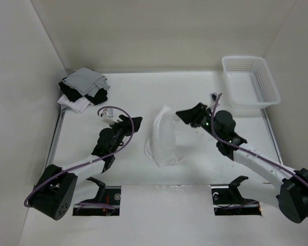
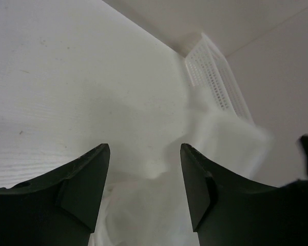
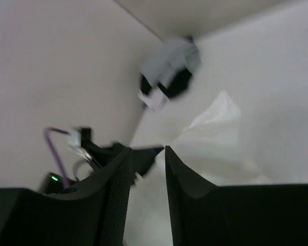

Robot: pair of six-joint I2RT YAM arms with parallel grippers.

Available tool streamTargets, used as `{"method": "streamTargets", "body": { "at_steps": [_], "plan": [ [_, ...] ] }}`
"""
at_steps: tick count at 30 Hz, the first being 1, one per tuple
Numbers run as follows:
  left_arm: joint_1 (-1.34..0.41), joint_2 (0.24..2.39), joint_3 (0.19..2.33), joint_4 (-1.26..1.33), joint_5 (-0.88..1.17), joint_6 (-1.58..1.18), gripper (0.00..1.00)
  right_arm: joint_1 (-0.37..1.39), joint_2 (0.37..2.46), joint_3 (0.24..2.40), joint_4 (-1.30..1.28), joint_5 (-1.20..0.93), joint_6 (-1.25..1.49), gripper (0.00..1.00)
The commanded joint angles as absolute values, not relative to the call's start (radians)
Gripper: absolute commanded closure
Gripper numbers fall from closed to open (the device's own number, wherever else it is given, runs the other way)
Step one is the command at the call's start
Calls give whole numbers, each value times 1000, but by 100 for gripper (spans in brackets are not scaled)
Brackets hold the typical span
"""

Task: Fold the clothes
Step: Move the tank top to the center of the board, then flatten the tank top out

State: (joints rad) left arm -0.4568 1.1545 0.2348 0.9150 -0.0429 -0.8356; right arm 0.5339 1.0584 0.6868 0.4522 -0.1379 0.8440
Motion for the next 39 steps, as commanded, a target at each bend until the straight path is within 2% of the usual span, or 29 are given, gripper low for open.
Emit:
{"method": "streamTargets", "body": {
  "at_steps": [1, 4, 7, 9, 10, 11, 12, 14, 15, 18, 22, 28, 39],
  "plan": [
    [-438, 1098, 235, 839, -61, -842, 43, 571, 1011, 507, 379, -94, 851, 47],
    [-516, 1084, 300, 747, -121, -755, 43, 571, 922, 439, 272, -13, 842, 47],
    [-577, 1181, 389, 649, -228, -701, 44, 558, 974, 454, 148, 99, 810, 72],
    [-590, 1260, 448, 609, -242, -698, 44, 564, 1052, 483, 140, 126, 799, 81],
    [-594, 1308, 481, 594, -247, -696, 44, 567, 1116, 511, 150, 136, 792, 82],
    [-593, 1343, 506, 575, -253, -696, 44, 577, 1193, 543, 170, 138, 784, 80],
    [-578, 1385, 531, 560, -273, -706, 44, 593, 1291, 583, 210, 135, 775, 73],
    [-553, 1416, 545, 554, -311, -715, 44, 597, 1369, 626, 247, 140, 770, 60],
    [-518, 1475, 576, 554, -337, -732, 42, 608, 1485, 694, 306, 143, 744, 48],
    [-492, 1563, 641, 543, -307, -735, 43, 599, 1603, 768, 342, 155, 744, 47],
    [-516, 1684, 773, 464, -301, -678, 63, 597, 1677, 795, 391, 178, 753, 54],
    [-608, 1759, 889, 368, -452, -543, 78, 594, 1649, 720, 475, 199, 761, 54],
    [-599, 1921, 1068, 241, -497, -514, 75, 579, 1631, 629, 581, 153, 787, 54]
  ]
}}
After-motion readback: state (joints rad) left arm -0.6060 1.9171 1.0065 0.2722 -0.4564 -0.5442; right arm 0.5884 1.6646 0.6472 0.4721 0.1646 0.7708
